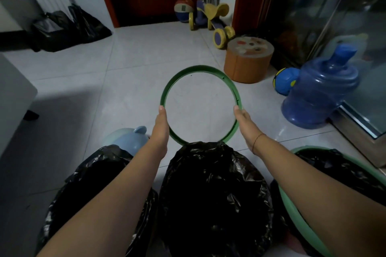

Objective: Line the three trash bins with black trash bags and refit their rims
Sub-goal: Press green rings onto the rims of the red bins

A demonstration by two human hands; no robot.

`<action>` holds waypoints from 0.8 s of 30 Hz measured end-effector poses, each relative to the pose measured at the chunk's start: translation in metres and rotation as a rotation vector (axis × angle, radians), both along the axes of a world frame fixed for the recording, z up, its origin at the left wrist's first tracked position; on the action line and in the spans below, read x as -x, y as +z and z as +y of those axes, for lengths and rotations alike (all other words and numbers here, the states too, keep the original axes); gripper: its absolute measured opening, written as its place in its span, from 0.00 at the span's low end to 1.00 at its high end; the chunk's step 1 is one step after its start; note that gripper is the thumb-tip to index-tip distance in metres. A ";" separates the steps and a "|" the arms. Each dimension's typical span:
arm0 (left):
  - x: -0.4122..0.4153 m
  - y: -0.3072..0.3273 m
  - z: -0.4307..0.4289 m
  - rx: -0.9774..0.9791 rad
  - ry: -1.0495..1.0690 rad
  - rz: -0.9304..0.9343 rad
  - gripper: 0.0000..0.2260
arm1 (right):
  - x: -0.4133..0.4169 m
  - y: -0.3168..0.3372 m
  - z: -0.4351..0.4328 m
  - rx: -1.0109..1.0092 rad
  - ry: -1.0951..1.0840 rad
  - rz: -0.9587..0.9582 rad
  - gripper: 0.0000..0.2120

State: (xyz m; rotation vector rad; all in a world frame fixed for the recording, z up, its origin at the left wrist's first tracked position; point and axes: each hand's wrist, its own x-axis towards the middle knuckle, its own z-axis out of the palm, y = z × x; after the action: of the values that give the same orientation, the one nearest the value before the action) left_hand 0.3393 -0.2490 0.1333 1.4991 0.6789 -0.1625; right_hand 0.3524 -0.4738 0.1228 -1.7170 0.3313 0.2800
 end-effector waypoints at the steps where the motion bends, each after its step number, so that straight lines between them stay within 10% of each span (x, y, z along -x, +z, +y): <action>1: 0.000 0.002 -0.001 0.006 -0.001 0.002 0.34 | -0.001 0.001 0.001 -0.019 -0.028 0.001 0.39; 15: 0.095 0.053 0.015 0.117 -0.082 -0.292 0.35 | 0.070 0.063 -0.039 -0.395 -0.083 -0.088 0.30; 24: 0.186 0.020 -0.013 -0.024 -0.140 -0.142 0.32 | 0.178 0.019 -0.042 -0.088 0.025 -0.024 0.33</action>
State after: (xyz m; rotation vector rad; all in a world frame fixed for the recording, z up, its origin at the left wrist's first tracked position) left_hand 0.1534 -0.2619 0.1534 1.5659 0.4637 -0.1531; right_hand 0.1743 -0.5160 0.1416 -1.6371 0.2766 0.2881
